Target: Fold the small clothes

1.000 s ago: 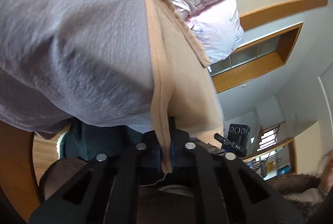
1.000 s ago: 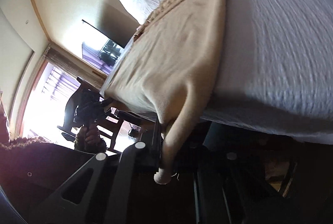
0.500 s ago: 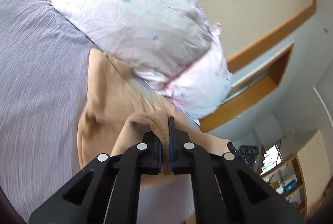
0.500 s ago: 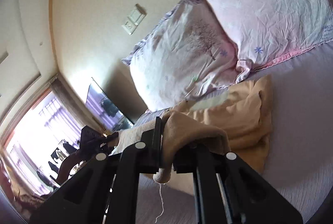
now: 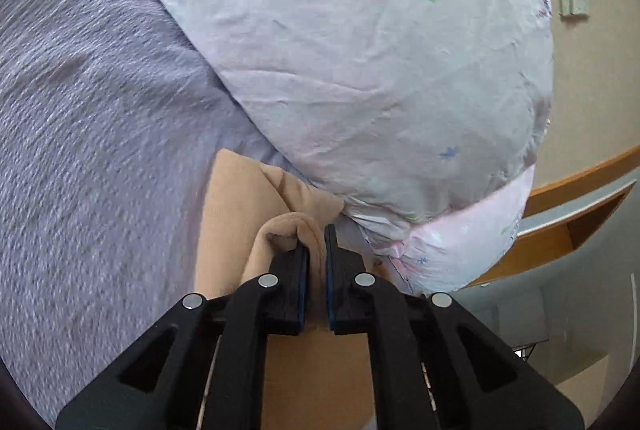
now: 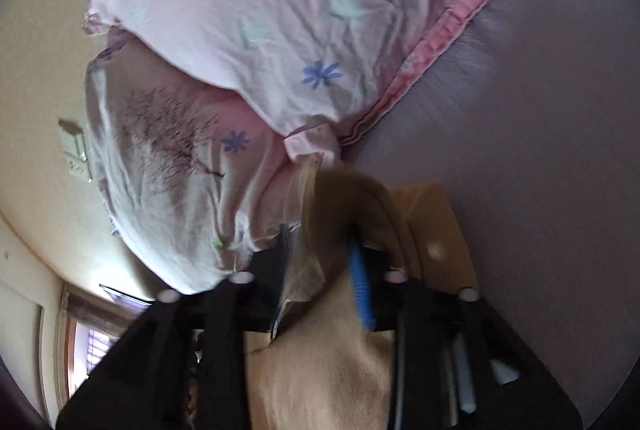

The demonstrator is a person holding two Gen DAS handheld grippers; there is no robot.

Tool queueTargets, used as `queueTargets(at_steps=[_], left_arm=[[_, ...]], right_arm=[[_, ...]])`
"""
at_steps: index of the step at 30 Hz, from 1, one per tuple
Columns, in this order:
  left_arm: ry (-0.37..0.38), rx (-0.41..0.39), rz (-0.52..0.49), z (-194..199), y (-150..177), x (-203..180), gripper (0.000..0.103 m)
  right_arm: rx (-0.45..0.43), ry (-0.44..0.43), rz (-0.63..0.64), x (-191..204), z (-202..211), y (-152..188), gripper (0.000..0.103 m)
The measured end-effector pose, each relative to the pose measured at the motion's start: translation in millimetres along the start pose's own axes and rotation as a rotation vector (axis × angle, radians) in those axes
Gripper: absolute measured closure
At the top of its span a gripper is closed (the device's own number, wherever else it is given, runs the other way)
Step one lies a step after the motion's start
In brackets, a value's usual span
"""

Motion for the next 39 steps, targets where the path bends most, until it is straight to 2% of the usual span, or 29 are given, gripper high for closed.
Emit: queueTargets(at_steps=[1,3,5,6,7,8,9,10,13,15,17,19,24,26,29,32,33,35,39], left_arm=[[0.002,0.004,0.019,-3,0,5,0.097],[0.041,0.01,0.075,-2,0,14,0.097],[0.087,-0.02,0.117,7,0,20,0.087],[0.089,-0.053,0.119,15,1,19,0.071],[0.088,-0.102,0.116,27,1,17,0.036],[0.09,-0.156,0.105,40,2,15,0.022],[0.086,-0.195,0.091,52,4,12,0.013],[0.074,-0.205,0.069,61,5,8,0.013],[0.002,-0.119,-0.011,70,15,-5,0.013],[-0.059,-0.049,-0.082,64,31,-14,0.013],[-0.102,0.014,-0.141,60,49,-19,0.013],[-0.137,0.058,-0.165,52,61,-20,0.013],[-0.17,0.166,-0.193,35,87,-17,0.014],[-0.2,0.185,-0.196,26,91,-17,0.014],[-0.23,0.162,-0.208,24,90,-19,0.017],[-0.222,0.14,-0.128,23,80,-9,0.055],[-0.196,0.153,-0.081,19,77,0,0.08],[-0.13,0.145,-0.022,18,75,10,0.083],[-0.05,0.1,-0.068,29,78,-22,0.084]], right_arm=[[-0.03,0.014,-0.026,-4,1,-4,0.035],[-0.055,-0.003,-0.055,-9,3,-13,0.035],[-0.074,0.026,-0.042,-7,7,-17,0.034],[-0.081,0.045,-0.015,-4,12,-15,0.033],[-0.082,0.061,0.02,2,17,-11,0.033],[-0.09,0.08,0.057,8,23,-6,0.033],[-0.095,0.097,0.088,14,29,-1,0.033],[-0.099,0.11,0.119,20,33,4,0.033],[-0.089,0.164,0.225,39,47,23,0.032],[-0.07,0.211,0.305,50,48,35,0.031],[-0.062,0.294,0.371,54,43,45,0.031],[-0.043,0.341,0.391,52,39,52,0.031],[-0.046,0.29,0.371,45,42,59,0.031],[-0.052,0.258,0.371,45,46,61,0.031],[-0.055,0.219,0.369,43,48,65,0.031],[-0.051,0.187,0.369,42,46,68,0.03],[-0.05,0.168,0.368,41,46,69,0.03],[-0.057,0.143,0.365,41,48,71,0.03],[-0.104,0.085,0.362,38,60,72,0.029]])
Point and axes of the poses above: each gripper's, at about its wrist camera, not at the fingertips, and z roughly against the way its jaws point, x to its left, y to its underside, the point moved 2 cm from there along -z, roughly the way its jaws point, and after that the axes turned 10 degrees about x, right-handed, at the moved point
